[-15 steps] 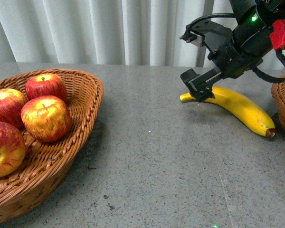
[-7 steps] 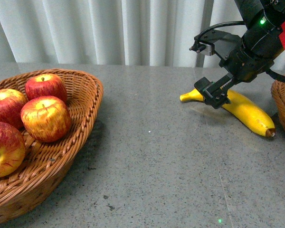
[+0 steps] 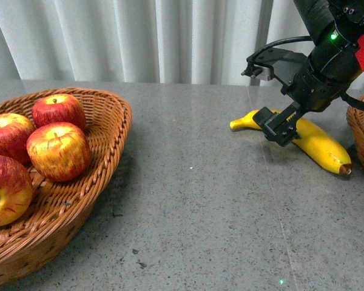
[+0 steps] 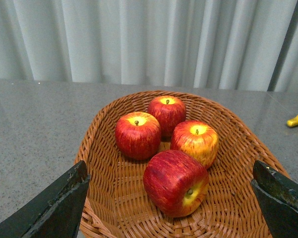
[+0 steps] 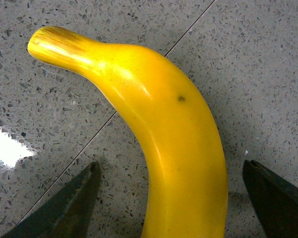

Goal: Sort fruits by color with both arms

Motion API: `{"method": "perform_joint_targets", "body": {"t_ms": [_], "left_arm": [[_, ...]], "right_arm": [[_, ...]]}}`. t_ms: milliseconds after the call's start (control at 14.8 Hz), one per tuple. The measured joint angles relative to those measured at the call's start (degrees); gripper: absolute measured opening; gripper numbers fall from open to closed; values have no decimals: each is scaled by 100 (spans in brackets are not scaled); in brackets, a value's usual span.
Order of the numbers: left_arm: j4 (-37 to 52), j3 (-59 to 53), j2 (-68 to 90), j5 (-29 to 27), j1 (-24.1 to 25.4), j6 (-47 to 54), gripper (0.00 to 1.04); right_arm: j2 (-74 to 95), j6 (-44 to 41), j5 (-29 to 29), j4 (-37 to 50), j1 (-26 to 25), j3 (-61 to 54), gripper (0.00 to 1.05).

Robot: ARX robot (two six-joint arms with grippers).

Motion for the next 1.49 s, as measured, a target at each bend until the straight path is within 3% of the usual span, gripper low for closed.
{"method": "perform_joint_targets", "body": {"t_ms": [203,338,609,880,1083,1489], "left_arm": [[0,0,0,-2,0,0,98],[0,2,0,0,0,0,98],[0,0,0,0,2,0,98],[0,0,0,0,0,0,98],[0,0,0,0,0,0,98],[0,0,0,0,0,0,98]], "right_arm": [[0,-42,-20,103,103,-92,53],[-9,-57,-22,164,146,-129,38],[-55,293,-466,339,260,-66,36],[-485,1670,-1344,1058,144,254,35],[-1025,2481,-1978,1565,-396,79,35],[-2109,2422,-3163,1978,-2013,-1364,35]]}}
